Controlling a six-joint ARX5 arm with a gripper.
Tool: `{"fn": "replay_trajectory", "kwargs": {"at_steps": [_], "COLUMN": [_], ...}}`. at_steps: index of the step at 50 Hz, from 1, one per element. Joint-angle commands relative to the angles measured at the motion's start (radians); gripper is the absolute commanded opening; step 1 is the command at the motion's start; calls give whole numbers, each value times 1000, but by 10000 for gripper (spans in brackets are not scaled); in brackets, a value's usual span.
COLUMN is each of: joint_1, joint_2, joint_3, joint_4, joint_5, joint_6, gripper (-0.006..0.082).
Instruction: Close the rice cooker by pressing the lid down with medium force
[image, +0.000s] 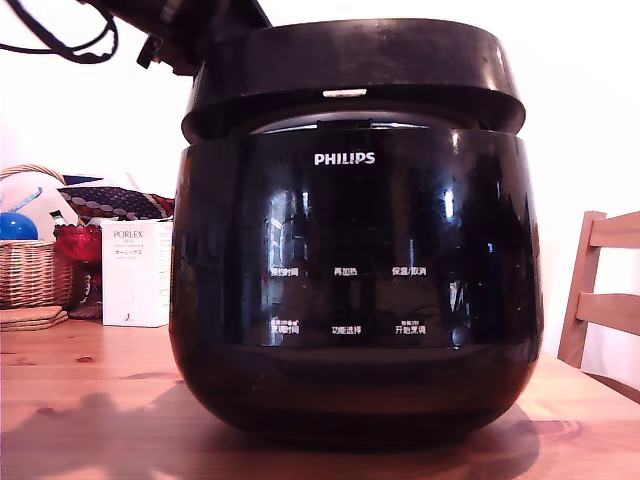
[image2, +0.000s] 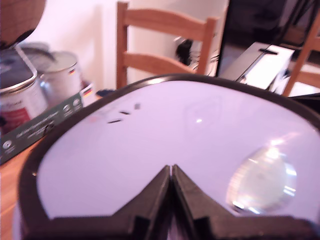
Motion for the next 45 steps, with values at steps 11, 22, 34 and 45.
{"fn": "replay_trajectory", "kwargs": {"at_steps": [11,22,34,45], "joint_1": [-17,-29,-42,-55], "joint_2": [-39,-49,-83,-87], "joint_3": [-145,-204,-249,-262], "joint_4": [90,155,184,185], "joint_5": [-33,-35,-37,-35], "joint_6": [-30,-37,-48,-48], "gripper": [-24,-24,-24,-24]}}
